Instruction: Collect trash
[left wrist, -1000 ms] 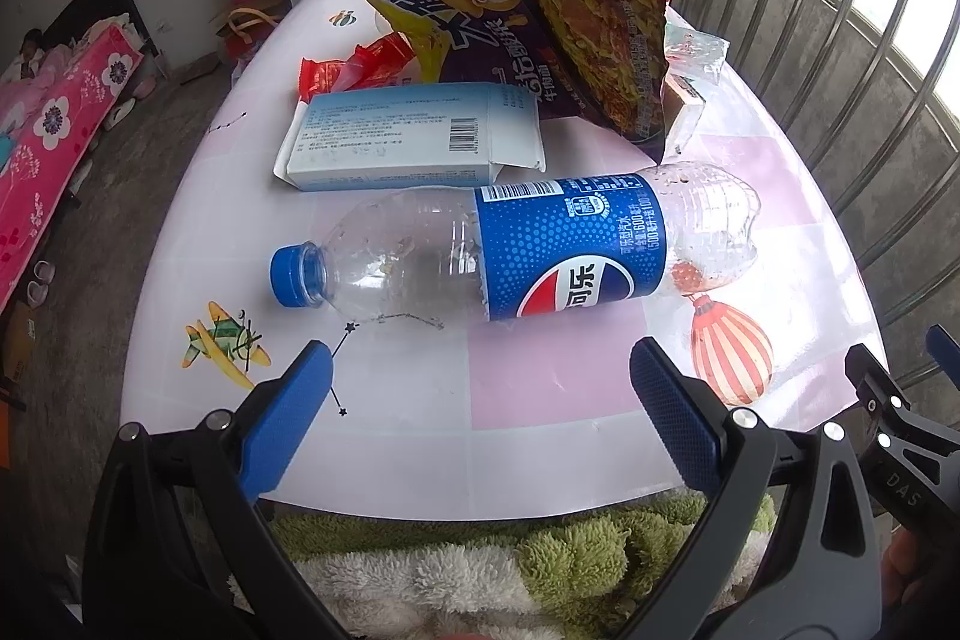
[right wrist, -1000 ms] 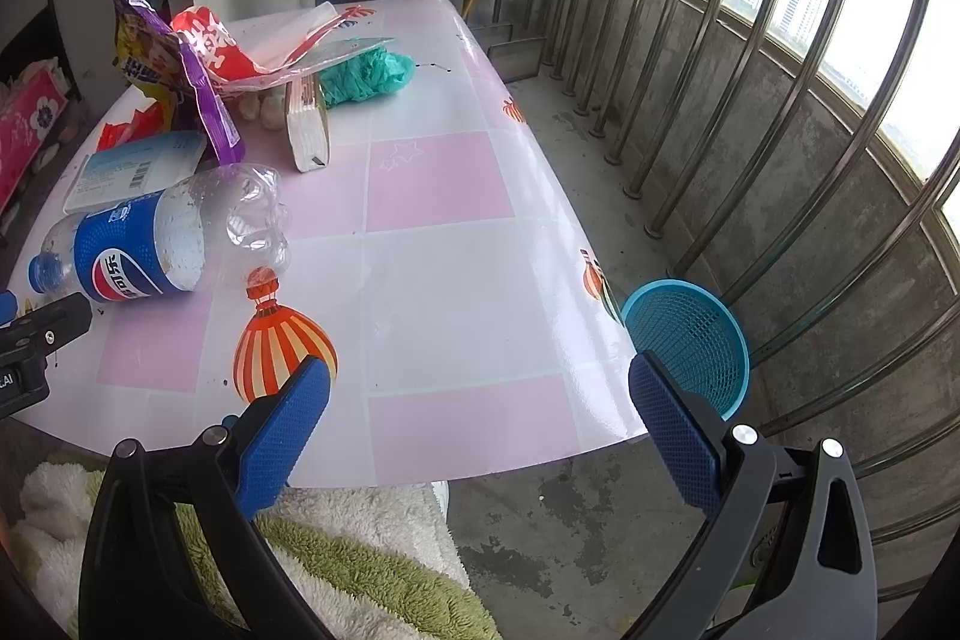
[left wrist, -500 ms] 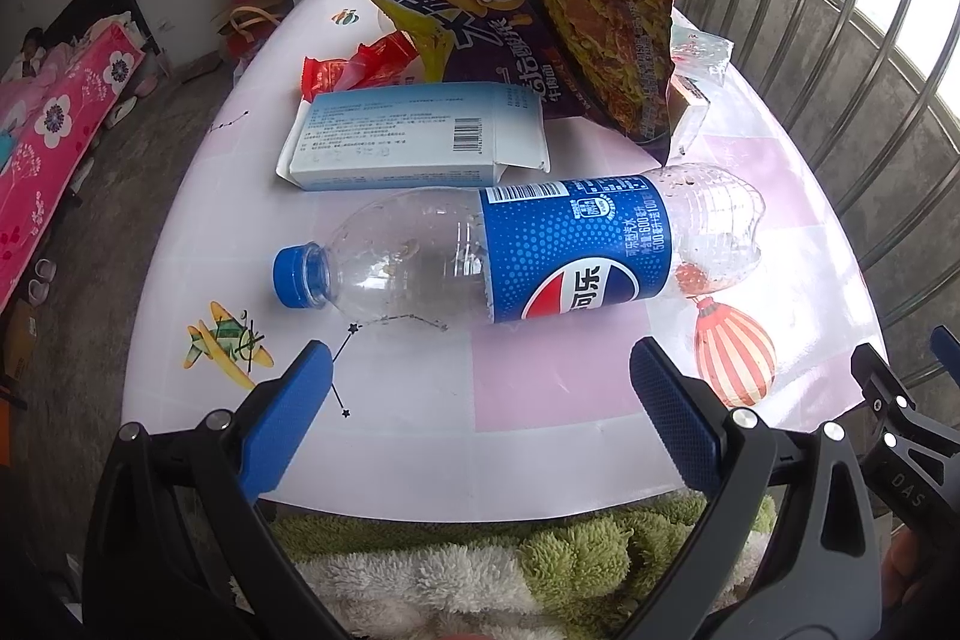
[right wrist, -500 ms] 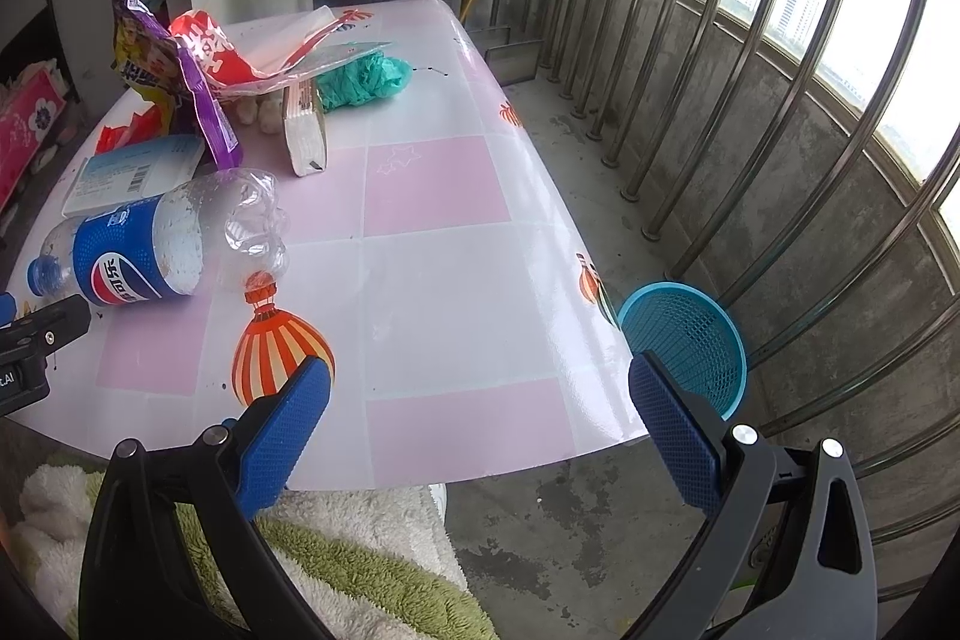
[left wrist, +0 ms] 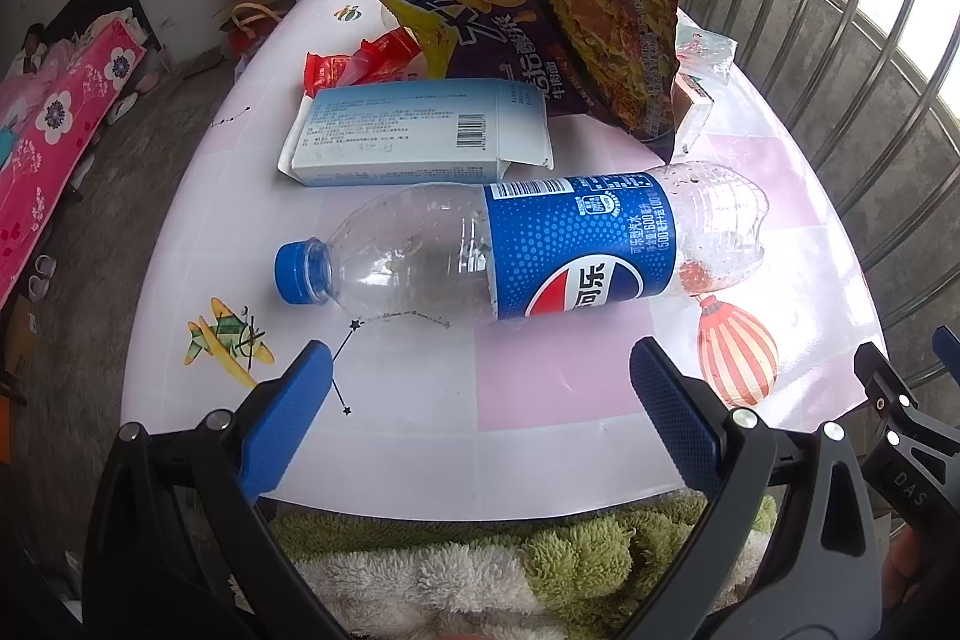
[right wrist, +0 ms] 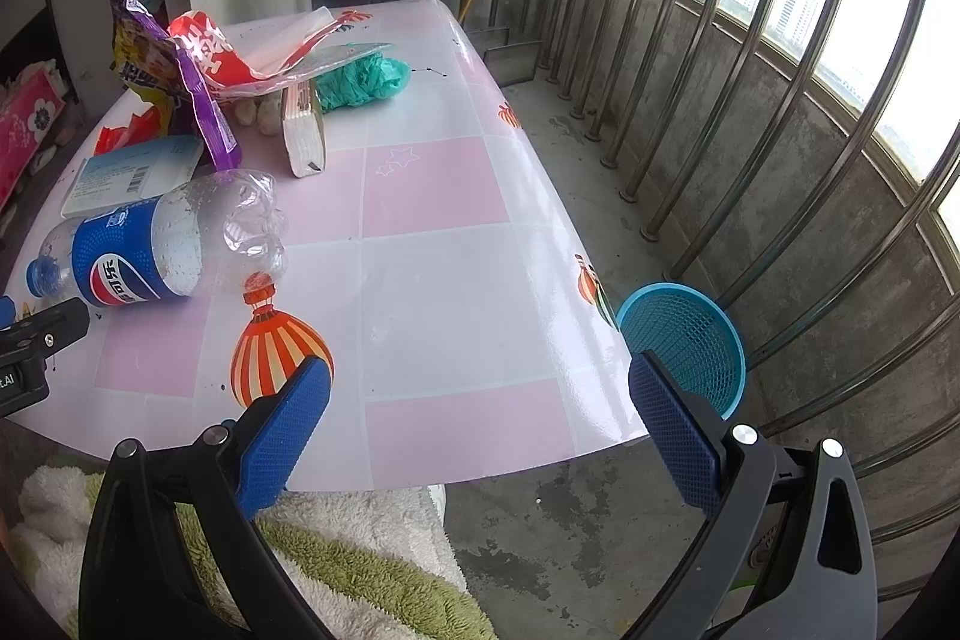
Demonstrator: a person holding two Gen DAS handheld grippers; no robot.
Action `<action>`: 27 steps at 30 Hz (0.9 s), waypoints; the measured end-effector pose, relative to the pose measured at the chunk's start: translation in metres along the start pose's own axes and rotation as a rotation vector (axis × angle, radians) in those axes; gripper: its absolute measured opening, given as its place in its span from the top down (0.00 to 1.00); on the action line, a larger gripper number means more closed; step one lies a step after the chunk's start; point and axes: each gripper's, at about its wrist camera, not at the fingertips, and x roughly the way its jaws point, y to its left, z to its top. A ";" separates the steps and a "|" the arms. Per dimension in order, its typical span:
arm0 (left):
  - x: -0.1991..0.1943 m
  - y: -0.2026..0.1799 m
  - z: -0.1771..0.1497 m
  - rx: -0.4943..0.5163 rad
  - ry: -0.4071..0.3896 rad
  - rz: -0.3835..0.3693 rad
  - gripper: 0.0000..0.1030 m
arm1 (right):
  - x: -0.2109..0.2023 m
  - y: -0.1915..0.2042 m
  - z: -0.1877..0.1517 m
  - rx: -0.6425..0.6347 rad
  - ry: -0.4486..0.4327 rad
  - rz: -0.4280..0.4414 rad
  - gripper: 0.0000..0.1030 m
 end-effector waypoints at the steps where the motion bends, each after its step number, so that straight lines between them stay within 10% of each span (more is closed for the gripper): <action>1: 0.000 0.000 0.000 0.000 0.000 0.000 0.07 | 0.000 0.000 0.000 -0.001 0.000 0.000 0.06; 27: 0.001 0.004 -0.004 -0.009 0.003 0.006 0.07 | 0.000 0.000 0.000 0.002 0.000 0.002 0.06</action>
